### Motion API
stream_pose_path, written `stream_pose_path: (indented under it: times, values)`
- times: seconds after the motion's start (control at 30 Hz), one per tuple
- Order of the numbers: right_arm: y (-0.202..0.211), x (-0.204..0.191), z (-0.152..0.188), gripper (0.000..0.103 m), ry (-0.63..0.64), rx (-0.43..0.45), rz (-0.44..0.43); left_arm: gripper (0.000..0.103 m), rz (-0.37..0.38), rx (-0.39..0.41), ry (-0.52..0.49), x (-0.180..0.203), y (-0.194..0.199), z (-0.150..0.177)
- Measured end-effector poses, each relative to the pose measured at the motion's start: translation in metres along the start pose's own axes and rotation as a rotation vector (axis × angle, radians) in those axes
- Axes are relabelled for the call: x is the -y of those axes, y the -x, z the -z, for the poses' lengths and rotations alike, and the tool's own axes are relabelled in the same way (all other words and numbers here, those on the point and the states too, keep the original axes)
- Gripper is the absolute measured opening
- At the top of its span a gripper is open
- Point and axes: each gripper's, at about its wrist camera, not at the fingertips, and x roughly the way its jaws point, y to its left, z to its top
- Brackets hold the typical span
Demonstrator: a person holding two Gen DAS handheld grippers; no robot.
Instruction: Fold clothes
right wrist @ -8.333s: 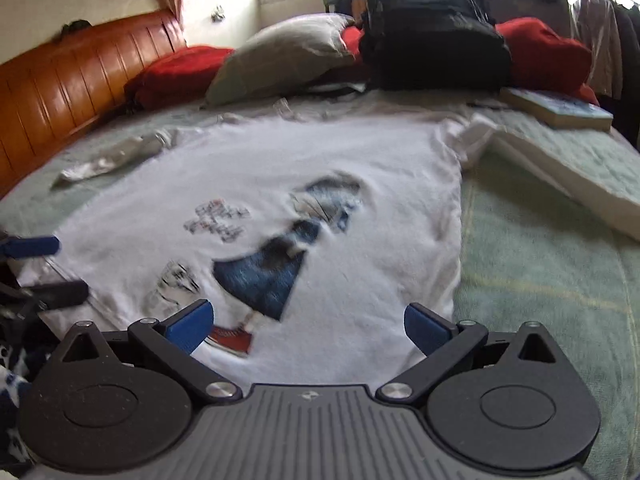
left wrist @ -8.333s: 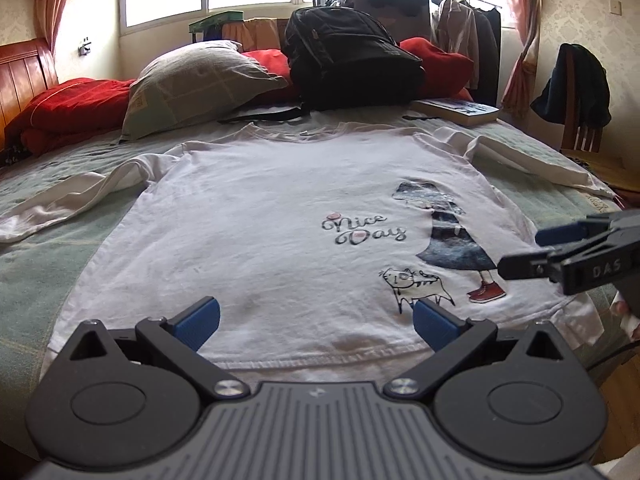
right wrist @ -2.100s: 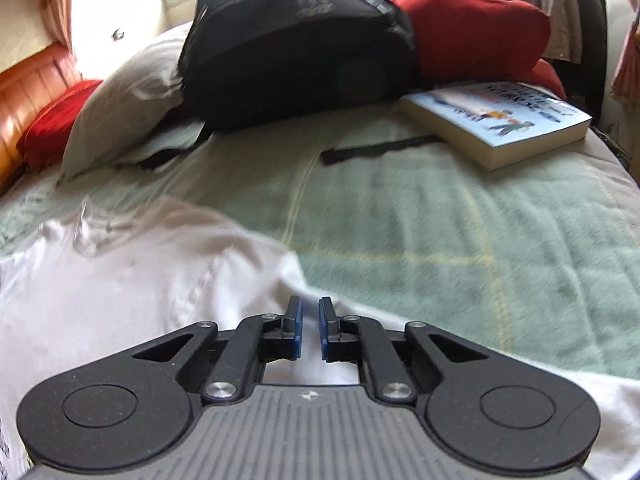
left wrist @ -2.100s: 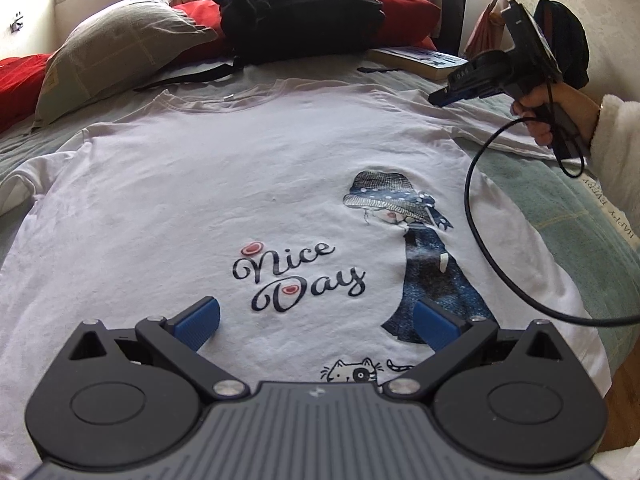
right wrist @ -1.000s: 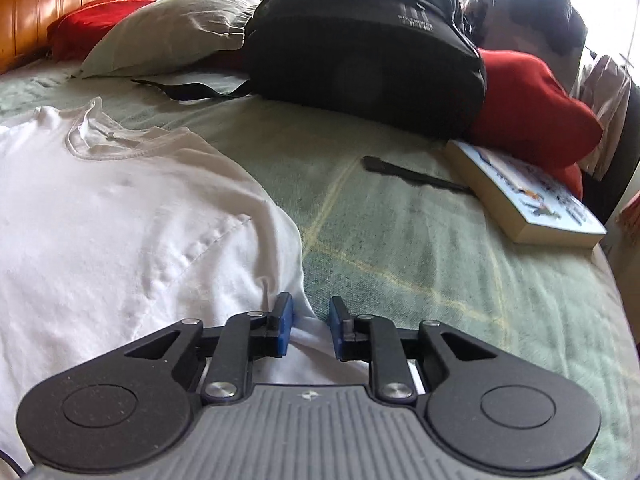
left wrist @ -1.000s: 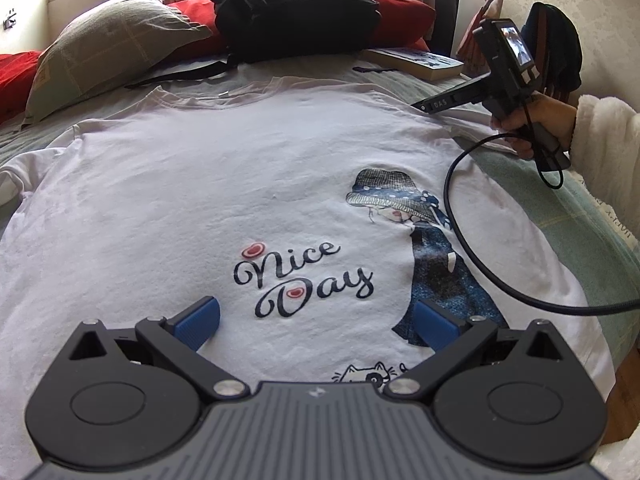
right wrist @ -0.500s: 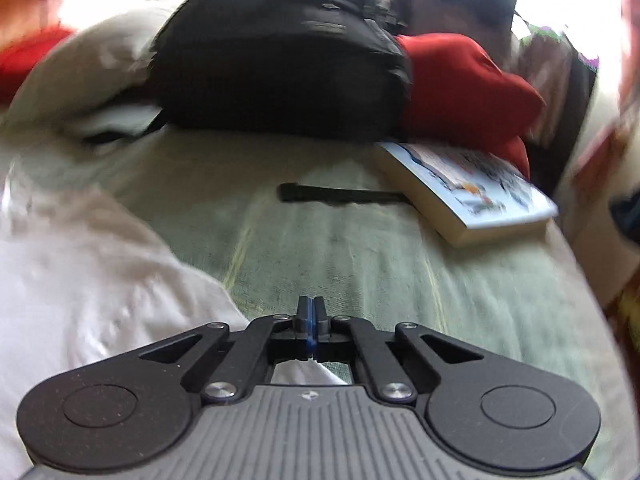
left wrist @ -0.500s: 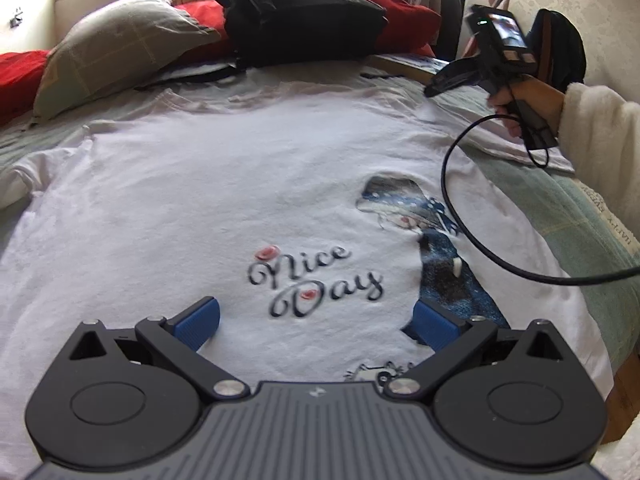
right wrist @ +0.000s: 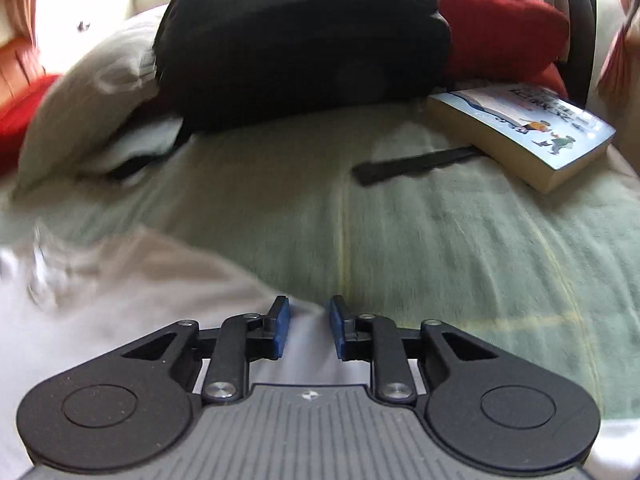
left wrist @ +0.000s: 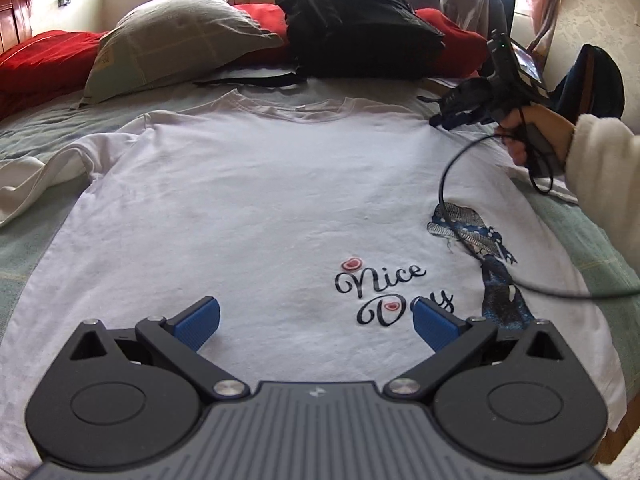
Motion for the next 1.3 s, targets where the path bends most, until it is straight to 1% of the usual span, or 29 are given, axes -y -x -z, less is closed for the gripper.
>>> stream_pose_path:
  times: [0.07, 0.1, 0.13, 0.2, 0.3, 0.5, 0.53, 0.6, 0.63, 0.7, 0.77, 0.87, 0.97, 1.03, 1.07, 1.13, 1.2, 1.27, 1.3]
  values:
    - [0.01, 0.011, -0.008, 0.031, -0.023, 0.002, -0.019, 0.102, 0.005, 0.006, -0.002, 0.001, 0.002, 0.0]
    - [0.023, 0.017, -0.009, 0.032, -0.012, 0.028, -0.027, 0.102, 0.007, 0.009, -0.004, 0.001, 0.003, 0.0]
    - [0.036, 0.024, -0.01, 0.038, -0.001, 0.054, -0.033, 0.102, 0.009, 0.013, -0.005, 0.002, 0.003, 0.0]
    - [0.058, 0.047, -0.005, 0.045, 0.004, 0.076, 0.005, 0.102, 0.014, 0.016, -0.009, 0.003, 0.004, 0.0]
    - [0.092, 0.082, 0.003, 0.046, 0.011, 0.108, 0.062, 0.102, 0.024, 0.011, -0.025, 0.009, 0.003, 0.001]
    - [0.108, 0.14, 0.044, 0.048, 0.018, 0.03, 0.227, 0.102, 0.029, 0.012, -0.057, 0.02, 0.007, 0.002]
    - [0.111, 0.145, 0.051, 0.049, -0.001, 0.022, 0.239, 0.102, 0.028, 0.014, -0.058, 0.021, 0.008, 0.002]
    - [0.118, 0.152, 0.062, 0.05, -0.015, 0.023, 0.236, 0.102, 0.026, 0.012, -0.062, 0.023, 0.007, 0.001]
    - [0.118, 0.152, 0.065, 0.055, -0.002, 0.029, 0.248, 0.102, 0.025, 0.009, -0.065, 0.025, 0.006, 0.001]
    - [0.119, 0.154, 0.069, 0.061, 0.025, 0.039, 0.271, 0.102, 0.027, 0.0, -0.076, 0.029, 0.004, 0.001]
    - [0.114, 0.159, 0.066, 0.061, 0.034, 0.021, 0.265, 0.102, 0.03, -0.004, -0.09, 0.033, 0.004, 0.002]
    - [0.11, 0.164, 0.063, 0.061, 0.043, -0.004, 0.225, 0.102, 0.031, -0.001, -0.099, 0.037, 0.006, 0.003]
    - [0.113, 0.157, 0.066, 0.061, 0.022, -0.018, 0.23, 0.102, 0.018, 0.001, -0.094, 0.037, 0.006, 0.001]
    - [0.12, 0.15, 0.07, 0.061, -0.027, -0.021, 0.198, 0.102, 0.009, -0.003, -0.09, 0.037, 0.004, 0.0]
    - [0.121, 0.147, 0.072, 0.061, -0.04, -0.022, 0.205, 0.102, 0.008, -0.007, -0.091, 0.037, 0.002, 0.0]
    - [0.111, 0.146, 0.075, 0.062, -0.077, -0.044, 0.273, 0.102, 0.01, -0.015, -0.096, 0.038, -0.001, 0.0]
    - [0.094, 0.162, 0.075, 0.063, -0.141, -0.059, 0.328, 0.102, 0.015, -0.02, -0.104, 0.04, -0.001, 0.002]
    - [0.089, 0.184, 0.076, 0.064, -0.22, -0.001, 0.324, 0.102, 0.017, -0.017, -0.105, 0.041, 0.002, 0.003]
    - [0.09, 0.195, 0.074, 0.062, -0.261, 0.014, 0.315, 0.102, 0.016, -0.014, -0.102, 0.041, 0.003, 0.004]
